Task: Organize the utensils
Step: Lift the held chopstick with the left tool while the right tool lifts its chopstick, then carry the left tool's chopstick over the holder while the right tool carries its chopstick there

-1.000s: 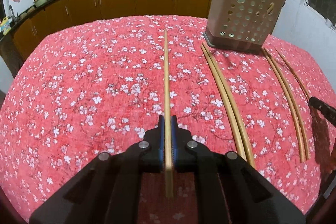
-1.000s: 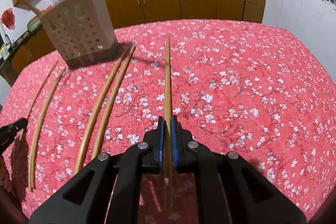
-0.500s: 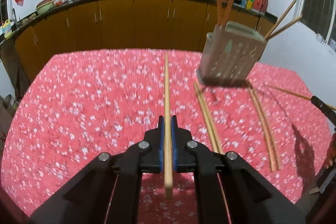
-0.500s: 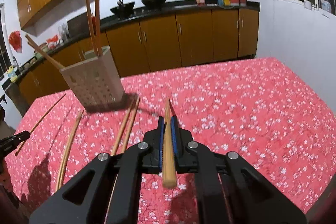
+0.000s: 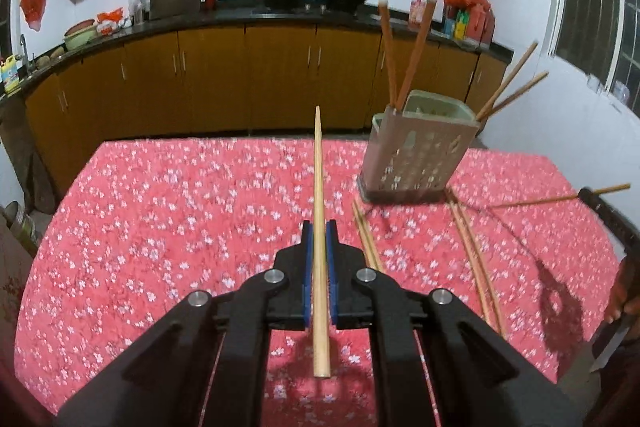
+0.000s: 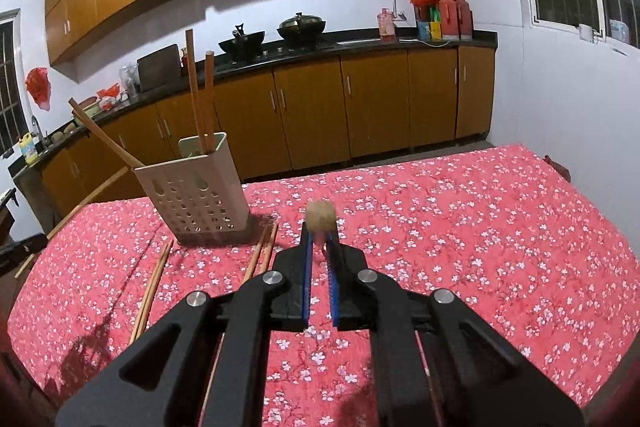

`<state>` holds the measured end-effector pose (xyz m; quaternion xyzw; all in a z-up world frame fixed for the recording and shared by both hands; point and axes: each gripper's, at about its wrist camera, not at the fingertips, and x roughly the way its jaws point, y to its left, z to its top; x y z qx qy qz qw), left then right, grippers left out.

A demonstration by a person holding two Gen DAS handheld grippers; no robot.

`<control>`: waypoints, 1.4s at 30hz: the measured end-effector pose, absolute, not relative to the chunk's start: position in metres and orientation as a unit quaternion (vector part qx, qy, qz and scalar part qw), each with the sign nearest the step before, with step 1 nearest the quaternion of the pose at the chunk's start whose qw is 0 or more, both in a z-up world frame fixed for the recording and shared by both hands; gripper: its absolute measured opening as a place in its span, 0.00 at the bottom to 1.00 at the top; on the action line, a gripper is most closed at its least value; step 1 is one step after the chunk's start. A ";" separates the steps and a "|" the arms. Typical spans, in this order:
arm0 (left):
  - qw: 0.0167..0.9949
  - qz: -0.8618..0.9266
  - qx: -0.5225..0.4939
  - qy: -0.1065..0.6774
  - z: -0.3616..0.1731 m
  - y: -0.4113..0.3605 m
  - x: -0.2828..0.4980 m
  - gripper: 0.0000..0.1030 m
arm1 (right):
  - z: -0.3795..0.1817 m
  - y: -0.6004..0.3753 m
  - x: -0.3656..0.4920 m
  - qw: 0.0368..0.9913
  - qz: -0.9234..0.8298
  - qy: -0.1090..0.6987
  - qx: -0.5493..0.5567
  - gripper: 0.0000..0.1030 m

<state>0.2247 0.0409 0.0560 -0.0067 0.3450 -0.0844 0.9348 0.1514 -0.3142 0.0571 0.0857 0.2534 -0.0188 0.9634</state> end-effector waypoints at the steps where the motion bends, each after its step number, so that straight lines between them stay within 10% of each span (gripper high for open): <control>1: 0.932 -0.083 -0.008 0.353 0.051 0.041 0.227 0.07 | 0.057 -0.314 0.151 0.963 -0.019 0.254 0.085 0.07; 22: 0.951 -0.081 -0.027 0.297 0.095 0.047 0.220 0.07 | 0.073 -0.314 0.150 0.969 -0.010 0.231 0.089 0.07; 42: 0.981 -0.150 -0.033 0.123 0.222 -0.018 0.224 0.07 | 0.207 -0.252 0.157 0.991 0.092 0.027 0.096 0.07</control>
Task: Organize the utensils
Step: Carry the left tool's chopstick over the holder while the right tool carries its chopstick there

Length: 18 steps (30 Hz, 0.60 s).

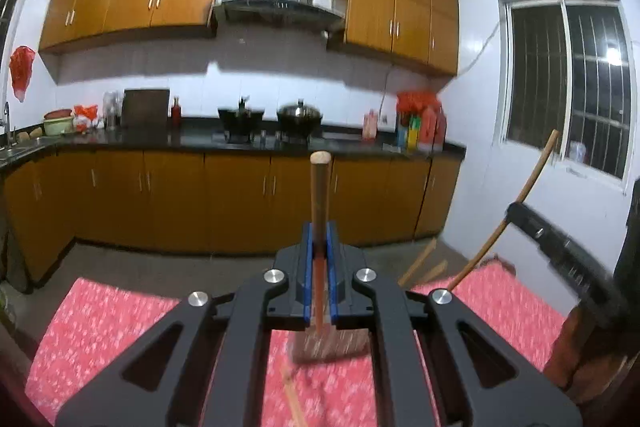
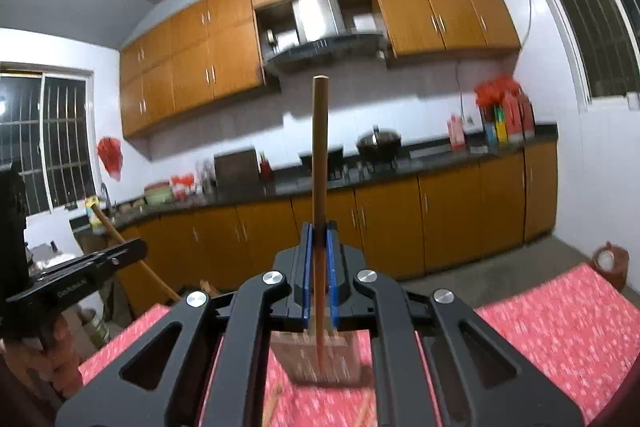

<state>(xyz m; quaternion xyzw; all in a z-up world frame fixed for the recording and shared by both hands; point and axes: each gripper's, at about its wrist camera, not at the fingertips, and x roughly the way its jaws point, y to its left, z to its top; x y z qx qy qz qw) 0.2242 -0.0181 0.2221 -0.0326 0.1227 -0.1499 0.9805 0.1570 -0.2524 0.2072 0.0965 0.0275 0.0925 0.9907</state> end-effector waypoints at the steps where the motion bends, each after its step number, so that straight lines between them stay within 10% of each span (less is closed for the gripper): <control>1: 0.982 -0.146 -0.041 0.113 0.226 -0.020 0.231 0.07 | 0.208 -0.249 0.162 0.991 0.089 0.019 0.094 0.07; 18: 0.977 -0.131 -0.057 0.158 0.175 -0.037 0.309 0.07 | 0.150 -0.219 0.261 0.988 0.061 0.107 0.088 0.07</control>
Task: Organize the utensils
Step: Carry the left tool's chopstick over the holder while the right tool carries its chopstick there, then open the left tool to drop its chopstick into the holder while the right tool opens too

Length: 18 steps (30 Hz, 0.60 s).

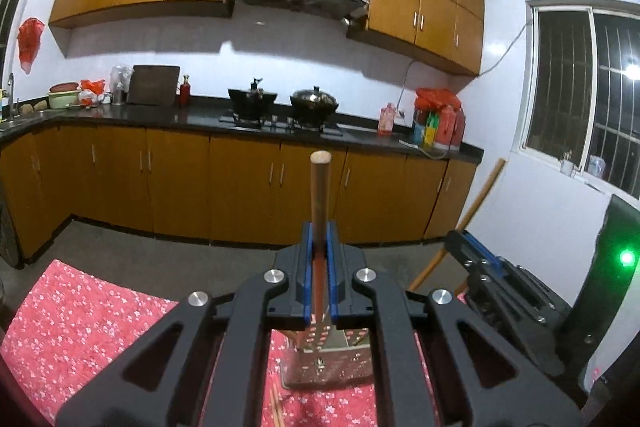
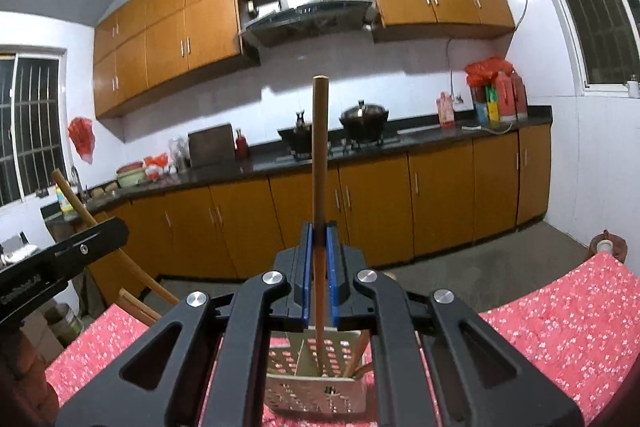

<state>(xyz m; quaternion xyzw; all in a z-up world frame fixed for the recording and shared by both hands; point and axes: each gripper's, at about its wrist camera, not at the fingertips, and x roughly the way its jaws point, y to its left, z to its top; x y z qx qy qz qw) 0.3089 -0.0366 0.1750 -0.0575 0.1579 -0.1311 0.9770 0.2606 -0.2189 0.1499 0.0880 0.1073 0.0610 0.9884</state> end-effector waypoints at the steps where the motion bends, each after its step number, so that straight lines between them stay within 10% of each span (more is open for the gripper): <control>1: 0.976 -0.133 -0.056 0.163 0.172 -0.038 0.310 0.07 | 0.147 -0.219 0.262 0.987 0.062 0.118 0.091 0.08; 18: 0.975 -0.129 -0.078 0.161 0.174 -0.020 0.292 0.11 | 0.174 -0.241 0.213 0.986 0.071 0.096 0.118 0.28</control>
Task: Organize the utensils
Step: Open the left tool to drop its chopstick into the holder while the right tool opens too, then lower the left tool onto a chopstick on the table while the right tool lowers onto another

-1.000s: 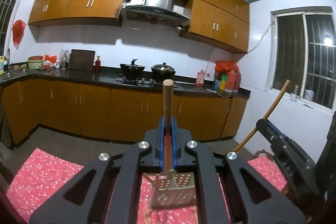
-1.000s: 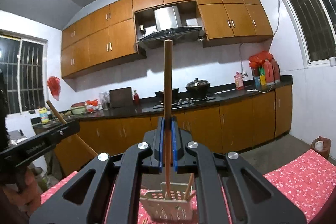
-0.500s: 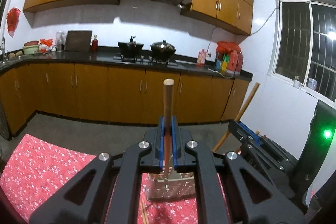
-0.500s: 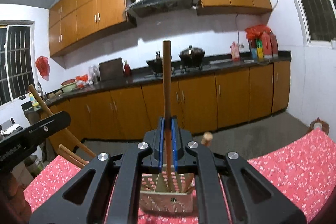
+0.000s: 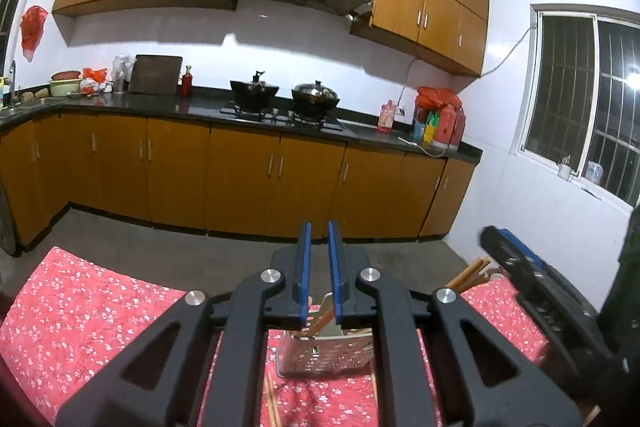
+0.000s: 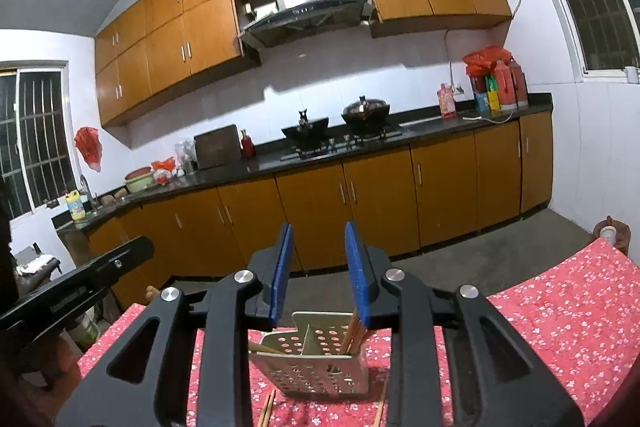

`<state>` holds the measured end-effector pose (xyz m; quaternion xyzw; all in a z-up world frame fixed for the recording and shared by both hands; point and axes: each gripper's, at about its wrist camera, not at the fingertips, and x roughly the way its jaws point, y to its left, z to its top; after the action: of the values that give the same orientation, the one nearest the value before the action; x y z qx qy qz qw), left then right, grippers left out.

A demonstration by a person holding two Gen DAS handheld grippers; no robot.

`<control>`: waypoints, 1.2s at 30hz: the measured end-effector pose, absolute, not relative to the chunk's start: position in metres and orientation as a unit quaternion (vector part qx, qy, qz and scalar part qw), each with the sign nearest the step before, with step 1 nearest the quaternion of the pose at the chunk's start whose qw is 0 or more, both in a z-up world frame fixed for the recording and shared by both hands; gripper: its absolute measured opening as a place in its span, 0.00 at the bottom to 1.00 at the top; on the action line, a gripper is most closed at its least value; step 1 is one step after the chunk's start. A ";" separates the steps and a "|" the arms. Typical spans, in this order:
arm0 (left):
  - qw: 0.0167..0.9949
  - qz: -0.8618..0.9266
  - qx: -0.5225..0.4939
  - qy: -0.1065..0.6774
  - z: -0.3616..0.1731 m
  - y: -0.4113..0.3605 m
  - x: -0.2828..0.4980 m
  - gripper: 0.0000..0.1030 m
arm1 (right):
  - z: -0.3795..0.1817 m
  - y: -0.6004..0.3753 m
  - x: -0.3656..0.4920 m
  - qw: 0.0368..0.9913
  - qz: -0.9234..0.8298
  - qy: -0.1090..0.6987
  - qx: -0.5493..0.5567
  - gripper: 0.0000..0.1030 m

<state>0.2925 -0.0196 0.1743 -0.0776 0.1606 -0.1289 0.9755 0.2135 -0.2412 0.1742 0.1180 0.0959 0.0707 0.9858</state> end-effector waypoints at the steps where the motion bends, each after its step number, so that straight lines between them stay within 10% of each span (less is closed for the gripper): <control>1: 0.976 -0.128 -0.081 0.155 0.176 -0.016 0.286 0.11 | 0.176 -0.244 0.207 0.986 0.071 0.095 0.118 0.28; 20: 0.942 -0.085 -0.034 0.322 0.032 0.015 0.215 0.16 | -0.026 -0.249 0.184 0.903 0.062 0.415 0.091 0.23; 36: 0.896 -0.148 -0.074 0.412 -0.032 -0.001 0.210 0.16 | -0.054 -0.281 0.190 0.899 -0.038 0.426 0.093 0.07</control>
<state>0.2103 -0.0007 -0.0324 -0.0739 0.4121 -0.1484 0.8959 0.1904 -0.2808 -0.0538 0.0928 0.4257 -0.0379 0.8993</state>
